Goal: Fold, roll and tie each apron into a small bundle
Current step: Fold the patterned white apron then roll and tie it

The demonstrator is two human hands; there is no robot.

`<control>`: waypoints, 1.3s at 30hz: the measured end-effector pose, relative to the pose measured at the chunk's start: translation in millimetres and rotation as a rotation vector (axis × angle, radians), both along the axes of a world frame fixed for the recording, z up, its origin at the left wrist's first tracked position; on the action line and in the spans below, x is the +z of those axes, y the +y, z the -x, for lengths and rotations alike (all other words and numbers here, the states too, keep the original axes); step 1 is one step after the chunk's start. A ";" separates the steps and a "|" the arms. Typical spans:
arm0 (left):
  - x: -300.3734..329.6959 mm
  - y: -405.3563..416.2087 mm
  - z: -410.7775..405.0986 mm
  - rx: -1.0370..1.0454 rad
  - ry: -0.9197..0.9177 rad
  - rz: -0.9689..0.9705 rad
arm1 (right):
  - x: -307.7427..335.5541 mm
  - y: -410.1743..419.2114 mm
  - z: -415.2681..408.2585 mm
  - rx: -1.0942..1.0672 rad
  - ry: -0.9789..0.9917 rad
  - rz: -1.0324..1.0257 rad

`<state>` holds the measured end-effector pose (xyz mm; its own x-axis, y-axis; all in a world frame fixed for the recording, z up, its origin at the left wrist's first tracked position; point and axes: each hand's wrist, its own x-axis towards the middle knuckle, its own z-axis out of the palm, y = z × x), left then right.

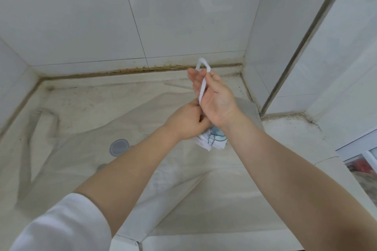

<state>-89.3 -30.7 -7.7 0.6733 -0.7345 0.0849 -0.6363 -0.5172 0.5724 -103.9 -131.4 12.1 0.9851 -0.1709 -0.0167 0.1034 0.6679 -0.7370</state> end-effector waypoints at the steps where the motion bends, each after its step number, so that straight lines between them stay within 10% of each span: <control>1: -0.2 0.2 1.4 0.016 0.006 -0.010 | 0.5 1.8 0.0 0.007 0.019 0.080; 5: -5.0 1.1 -0.1 0.096 0.041 -0.059 | 0.5 2.6 1.7 0.035 0.087 0.256; 9: -4.8 5.3 -3.4 0.164 0.120 0.006 | -10.4 -10.7 10.3 0.035 0.201 1.053; 15: -11.0 13.1 -12.0 0.346 0.501 0.200 | -18.6 -21.7 22.1 0.296 -0.004 1.680; 29: 7.0 12.7 -11.9 0.473 0.701 0.267 | -25.5 -15.3 21.6 -0.057 -0.203 1.893; 36: 2.2 6.5 -8.4 0.234 0.285 0.073 | -17.8 -24.4 21.3 0.054 -0.170 2.250; 39: -3.2 7.5 -9.8 0.192 0.071 0.036 | -12.3 -33.2 24.6 0.083 -0.103 2.053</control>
